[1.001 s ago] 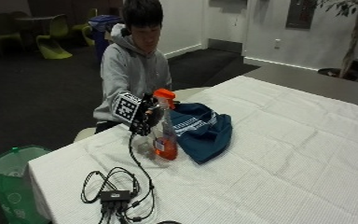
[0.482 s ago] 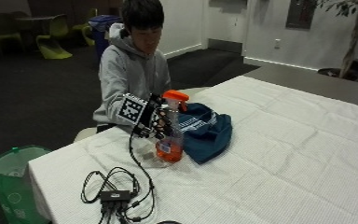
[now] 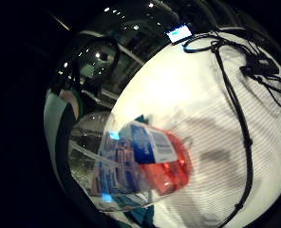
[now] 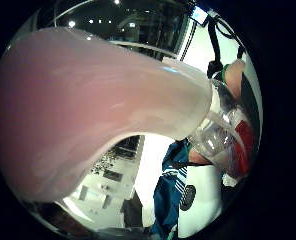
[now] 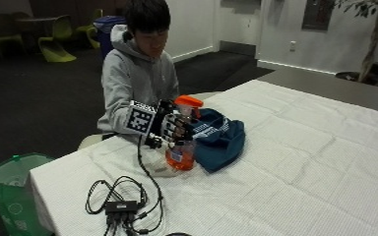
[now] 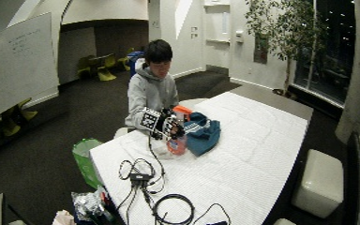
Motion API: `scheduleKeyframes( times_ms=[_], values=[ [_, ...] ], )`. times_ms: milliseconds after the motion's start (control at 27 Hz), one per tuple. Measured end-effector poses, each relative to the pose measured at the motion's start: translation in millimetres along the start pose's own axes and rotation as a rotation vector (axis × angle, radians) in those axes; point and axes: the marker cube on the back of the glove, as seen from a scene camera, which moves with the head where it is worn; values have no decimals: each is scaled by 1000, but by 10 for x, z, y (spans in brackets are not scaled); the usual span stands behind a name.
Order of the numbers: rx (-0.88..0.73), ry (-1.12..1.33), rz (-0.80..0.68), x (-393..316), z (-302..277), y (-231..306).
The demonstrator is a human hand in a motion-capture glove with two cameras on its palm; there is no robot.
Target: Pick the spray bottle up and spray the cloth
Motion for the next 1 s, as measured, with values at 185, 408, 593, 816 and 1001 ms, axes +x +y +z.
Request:
scheduleKeyframes(
  times_ms=[185, 408, 593, 816, 1001],
  values=[
    [-34, -9, 68, 9, 13, -113],
    [-37, 28, 33, 6, 16, -207],
    [-78, 69, -43, -53, 51, -287],
    [-277, 136, -166, -214, 124, -335],
    [-446, 39, -200, -229, 161, -299]
  ],
)
